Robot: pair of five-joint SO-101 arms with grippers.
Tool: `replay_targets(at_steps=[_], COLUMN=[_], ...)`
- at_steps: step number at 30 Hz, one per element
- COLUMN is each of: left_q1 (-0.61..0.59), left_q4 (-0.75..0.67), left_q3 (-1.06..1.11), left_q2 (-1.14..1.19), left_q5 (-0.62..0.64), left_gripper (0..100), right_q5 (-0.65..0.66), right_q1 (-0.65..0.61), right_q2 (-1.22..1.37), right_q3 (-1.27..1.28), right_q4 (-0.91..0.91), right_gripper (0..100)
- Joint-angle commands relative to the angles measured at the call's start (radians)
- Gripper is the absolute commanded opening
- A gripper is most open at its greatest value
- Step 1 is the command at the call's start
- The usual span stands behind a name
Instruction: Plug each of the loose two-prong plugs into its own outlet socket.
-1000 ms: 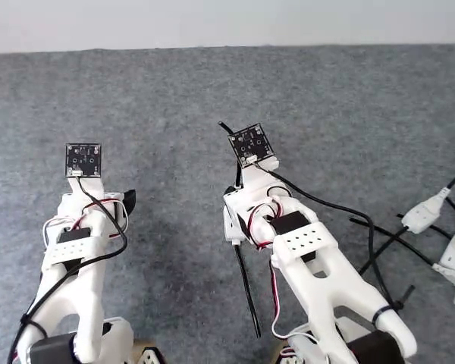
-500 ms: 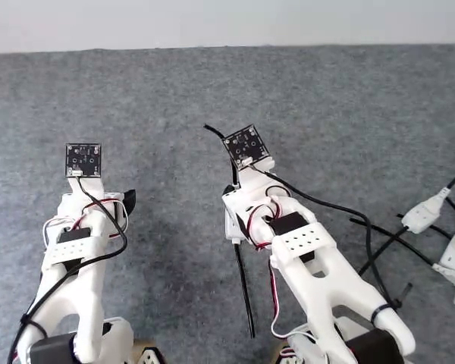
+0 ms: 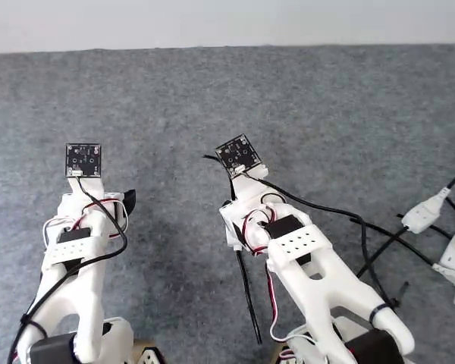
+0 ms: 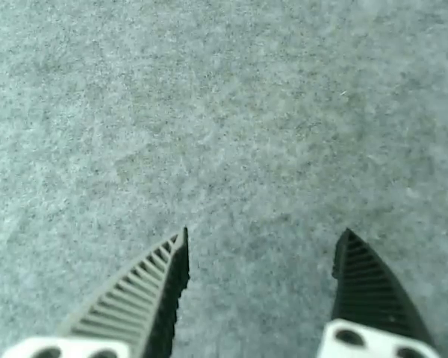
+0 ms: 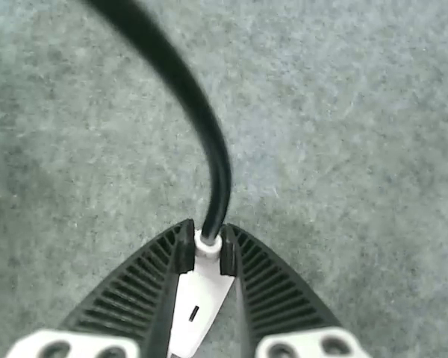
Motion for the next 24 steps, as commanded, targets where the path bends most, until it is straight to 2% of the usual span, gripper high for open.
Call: replay_targets(at_steps=[1,7,11,14,18,24], left_q1=[-0.006,-0.006,-0.005,-0.005,-0.005,-0.005], left_q4=[-0.031,-0.032,-0.032,-0.032,-0.032,-0.032], left_q3=[-0.005,-0.007,-0.002,-0.002,-0.004,-0.007], left_q2=[-0.028,-0.026,-0.026,-0.026,-0.025,-0.020], left_q5=[0.006,0.006,-0.055,-0.060,-0.060,-0.061], left_gripper=[29,29,29,29,29,29], right_q5=[0.005,0.081,0.098,0.091,-0.044,-0.110], right_q1=[-0.005,-0.008,-0.033,-0.048,-0.108,-0.156], right_q2=[0.001,0.004,0.038,0.059,0.070,0.076], right_q3=[-0.006,-0.002,-0.020,-0.060,-0.081,-0.106], right_q4=[0.076,0.182,0.183,0.231,0.292,0.300], right_gripper=[0.9,0.9,1.1,9.2,23.6,24.3])
